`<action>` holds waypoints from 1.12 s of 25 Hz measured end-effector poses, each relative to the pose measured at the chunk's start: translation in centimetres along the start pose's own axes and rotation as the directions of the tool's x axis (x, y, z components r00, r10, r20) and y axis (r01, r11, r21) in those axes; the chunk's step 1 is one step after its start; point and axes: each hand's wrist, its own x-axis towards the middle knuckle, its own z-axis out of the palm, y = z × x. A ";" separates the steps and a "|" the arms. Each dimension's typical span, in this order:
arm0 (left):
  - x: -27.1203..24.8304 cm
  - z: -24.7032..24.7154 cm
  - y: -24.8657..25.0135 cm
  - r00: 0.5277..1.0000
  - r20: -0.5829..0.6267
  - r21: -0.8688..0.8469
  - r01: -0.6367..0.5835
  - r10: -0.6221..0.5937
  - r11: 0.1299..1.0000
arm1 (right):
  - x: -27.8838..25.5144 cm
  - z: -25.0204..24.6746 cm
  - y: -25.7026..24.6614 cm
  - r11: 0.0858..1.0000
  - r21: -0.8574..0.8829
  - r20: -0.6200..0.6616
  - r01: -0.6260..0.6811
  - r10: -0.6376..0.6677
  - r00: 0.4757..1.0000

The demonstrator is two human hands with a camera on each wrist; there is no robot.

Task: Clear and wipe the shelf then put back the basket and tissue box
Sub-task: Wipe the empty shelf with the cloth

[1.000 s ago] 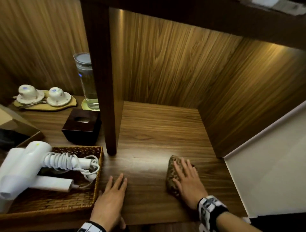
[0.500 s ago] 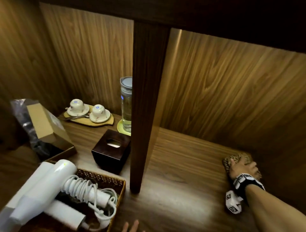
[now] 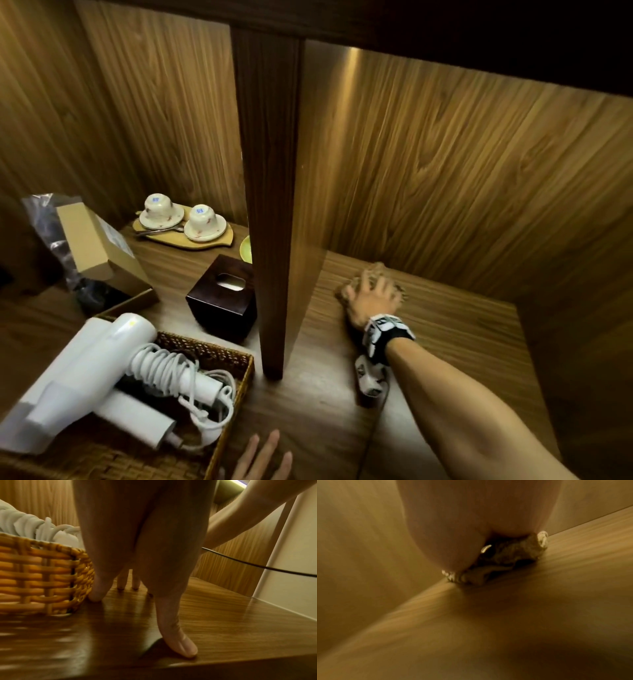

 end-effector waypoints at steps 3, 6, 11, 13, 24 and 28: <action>-1.8 -1.0 0.1 0.992 0.065 -0.097 0.116 -0.110 0.989 | -4.5 1.4 -5.4 0.971 -0.019 0.084 0.237 -0.235 0.968; -3.1 -3.8 0.9 0.955 0.245 -0.028 0.177 -0.165 0.984 | -7.4 1.3 -4.5 0.956 -0.062 0.158 0.288 -0.275 0.948; -2.5 -6.2 2.1 0.897 0.415 -0.003 0.166 -0.150 0.986 | -18.0 3.9 -2.8 0.935 -0.081 0.154 0.344 -0.329 0.932; -2.7 -6.5 2.5 0.910 0.394 -0.037 0.153 -0.127 0.987 | -22.4 4.7 -1.1 0.915 -0.040 0.184 0.402 -0.389 0.903; -2.3 -6.7 2.1 0.897 0.436 -0.048 0.099 -0.068 0.994 | -6.3 -1.7 15.9 0.978 -0.084 0.204 -0.191 0.204 0.957; -2.2 -6.6 1.8 0.886 0.451 0.003 0.113 -0.102 0.994 | -11.6 0.3 13.5 0.993 -0.118 0.215 0.013 0.013 0.977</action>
